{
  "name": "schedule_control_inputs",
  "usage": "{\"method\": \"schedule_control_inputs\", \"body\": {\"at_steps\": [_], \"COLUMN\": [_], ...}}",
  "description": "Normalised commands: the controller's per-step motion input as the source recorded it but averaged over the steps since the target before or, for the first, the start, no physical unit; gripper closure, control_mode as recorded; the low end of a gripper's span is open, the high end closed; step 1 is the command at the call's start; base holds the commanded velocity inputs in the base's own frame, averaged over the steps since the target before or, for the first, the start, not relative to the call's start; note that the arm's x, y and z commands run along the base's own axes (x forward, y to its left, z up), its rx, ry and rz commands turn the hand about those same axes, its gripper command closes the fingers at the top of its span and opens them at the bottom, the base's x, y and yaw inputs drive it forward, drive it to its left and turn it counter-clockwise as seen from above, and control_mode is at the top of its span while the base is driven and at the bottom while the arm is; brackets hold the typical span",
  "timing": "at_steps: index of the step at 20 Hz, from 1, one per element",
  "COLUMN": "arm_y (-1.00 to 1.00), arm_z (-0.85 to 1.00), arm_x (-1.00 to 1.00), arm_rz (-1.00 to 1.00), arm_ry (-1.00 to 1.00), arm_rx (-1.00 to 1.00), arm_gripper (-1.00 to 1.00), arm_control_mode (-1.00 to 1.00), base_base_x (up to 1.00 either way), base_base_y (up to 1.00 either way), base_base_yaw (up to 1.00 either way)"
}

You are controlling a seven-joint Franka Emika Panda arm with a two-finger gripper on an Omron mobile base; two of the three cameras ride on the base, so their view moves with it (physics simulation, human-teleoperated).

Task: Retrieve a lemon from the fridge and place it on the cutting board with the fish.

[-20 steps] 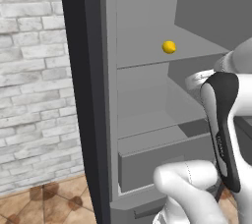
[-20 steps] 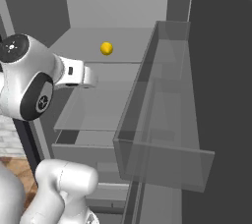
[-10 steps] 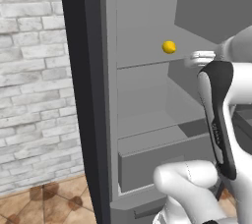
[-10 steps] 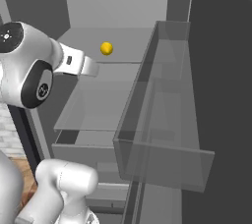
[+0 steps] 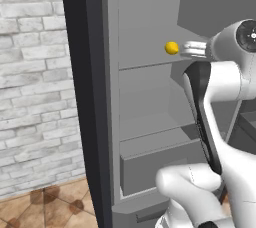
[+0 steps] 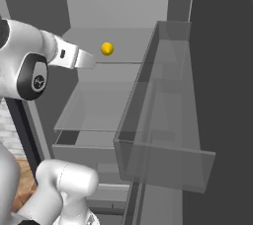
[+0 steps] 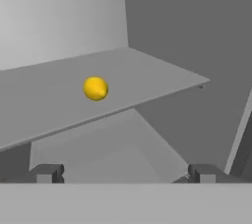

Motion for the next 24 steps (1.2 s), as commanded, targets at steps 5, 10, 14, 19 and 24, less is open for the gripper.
{"method": "schedule_control_inputs", "body": {"at_steps": [5, 10, 14, 19, 24], "arm_y": [-0.14, -0.03, 0.0, 0.0, 0.0], "arm_z": [0.09, -0.21, -0.29, 0.05, 0.04], "arm_x": [0.35, 0.33, 0.48, 0.54, 0.39], "arm_rz": [0.03, 0.14, 0.18, 0.14, 0.03], "arm_ry": [0.11, 0.04, 0.0, 0.03, 0.1], "arm_rx": [0.01, 0.0, 0.0, 0.0, -0.03], "arm_gripper": [-1.0, -1.0, -1.0, -1.0, -1.0], "arm_control_mode": [-1.0, -1.0, -1.0, -1.0, -1.0], "base_base_x": [0.0, 0.0, 0.0, 0.0, 0.0], "base_base_y": [0.0, 0.0, 0.0, 0.0, 0.0], "base_base_yaw": [0.0, 0.0, 0.0, 0.0, 0.0]}}
